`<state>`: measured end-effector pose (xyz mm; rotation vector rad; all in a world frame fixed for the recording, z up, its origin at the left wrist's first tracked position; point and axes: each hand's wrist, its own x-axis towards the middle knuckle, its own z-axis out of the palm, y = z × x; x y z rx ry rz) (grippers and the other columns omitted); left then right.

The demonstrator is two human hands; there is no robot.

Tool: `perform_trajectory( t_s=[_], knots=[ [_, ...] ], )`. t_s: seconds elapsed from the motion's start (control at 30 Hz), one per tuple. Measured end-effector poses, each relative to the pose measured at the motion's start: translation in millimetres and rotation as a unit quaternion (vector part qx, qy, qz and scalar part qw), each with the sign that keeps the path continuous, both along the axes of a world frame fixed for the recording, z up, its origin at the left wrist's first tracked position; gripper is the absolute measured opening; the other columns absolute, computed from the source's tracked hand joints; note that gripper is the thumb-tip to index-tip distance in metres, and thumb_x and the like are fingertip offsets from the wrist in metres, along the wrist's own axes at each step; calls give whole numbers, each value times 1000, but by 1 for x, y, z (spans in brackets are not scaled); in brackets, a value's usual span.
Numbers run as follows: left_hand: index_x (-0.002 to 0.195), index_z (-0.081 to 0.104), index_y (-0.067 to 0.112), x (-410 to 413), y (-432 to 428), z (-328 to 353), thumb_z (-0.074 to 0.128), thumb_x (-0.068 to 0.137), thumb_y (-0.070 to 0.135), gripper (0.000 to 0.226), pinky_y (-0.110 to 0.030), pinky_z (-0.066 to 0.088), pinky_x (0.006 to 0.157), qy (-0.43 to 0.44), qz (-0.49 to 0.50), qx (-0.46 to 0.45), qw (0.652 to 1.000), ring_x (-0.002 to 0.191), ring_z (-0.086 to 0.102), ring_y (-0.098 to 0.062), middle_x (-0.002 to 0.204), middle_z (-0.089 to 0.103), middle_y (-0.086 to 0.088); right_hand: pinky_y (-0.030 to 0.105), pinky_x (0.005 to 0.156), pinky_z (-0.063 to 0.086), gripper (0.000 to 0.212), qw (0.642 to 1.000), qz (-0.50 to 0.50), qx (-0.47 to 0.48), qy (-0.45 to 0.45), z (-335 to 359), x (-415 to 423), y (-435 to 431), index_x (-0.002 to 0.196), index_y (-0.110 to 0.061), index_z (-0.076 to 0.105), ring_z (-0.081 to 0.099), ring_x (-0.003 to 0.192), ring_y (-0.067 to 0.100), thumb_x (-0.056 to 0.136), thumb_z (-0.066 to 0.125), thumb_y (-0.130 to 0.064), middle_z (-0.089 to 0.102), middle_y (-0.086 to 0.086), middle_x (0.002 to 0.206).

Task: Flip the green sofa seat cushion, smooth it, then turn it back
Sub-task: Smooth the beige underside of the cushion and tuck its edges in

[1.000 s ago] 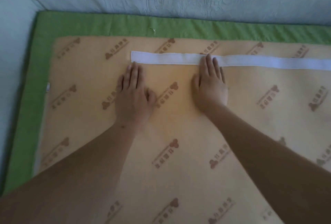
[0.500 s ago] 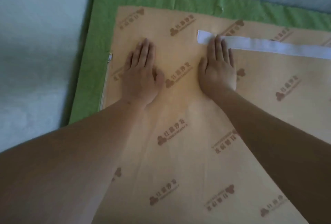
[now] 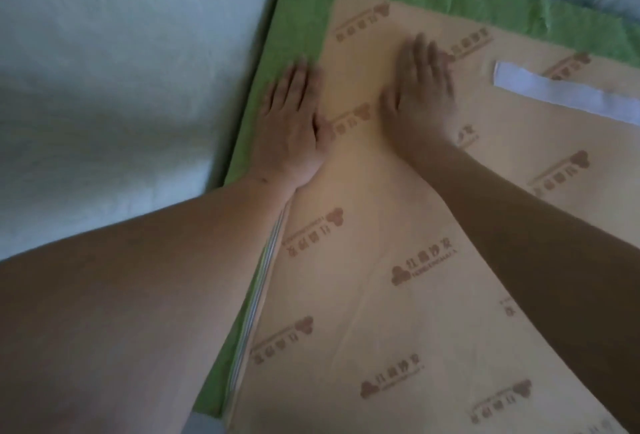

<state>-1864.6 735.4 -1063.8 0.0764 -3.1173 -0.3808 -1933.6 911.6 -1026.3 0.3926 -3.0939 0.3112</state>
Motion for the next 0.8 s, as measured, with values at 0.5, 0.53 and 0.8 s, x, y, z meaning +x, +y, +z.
perform_trajectory(
  t_s=[0.5,0.53,0.8],
  knots=[
    [156,21,4,29,-57,-25,25,100,26,61,-30,26,121,17,124,188,974,147,30,-21,162,27,-11,44,121,24,53,984,70,-82,144,17,1,-149,146,-1,44,37,143,29,99,35,-24,44,13,151],
    [156,24,4,29,-59,-27,28,101,24,58,-29,26,121,11,128,202,971,146,32,-22,160,31,-11,43,122,21,54,986,93,-61,122,9,9,-150,149,-3,40,34,146,27,100,33,-25,40,11,155],
    [150,35,8,32,-64,-19,33,105,13,46,-32,28,118,-52,143,191,970,140,41,-26,152,43,-14,40,125,9,57,983,170,-22,57,-4,47,-166,156,-8,28,14,153,23,100,29,-21,19,5,164]
  ],
)
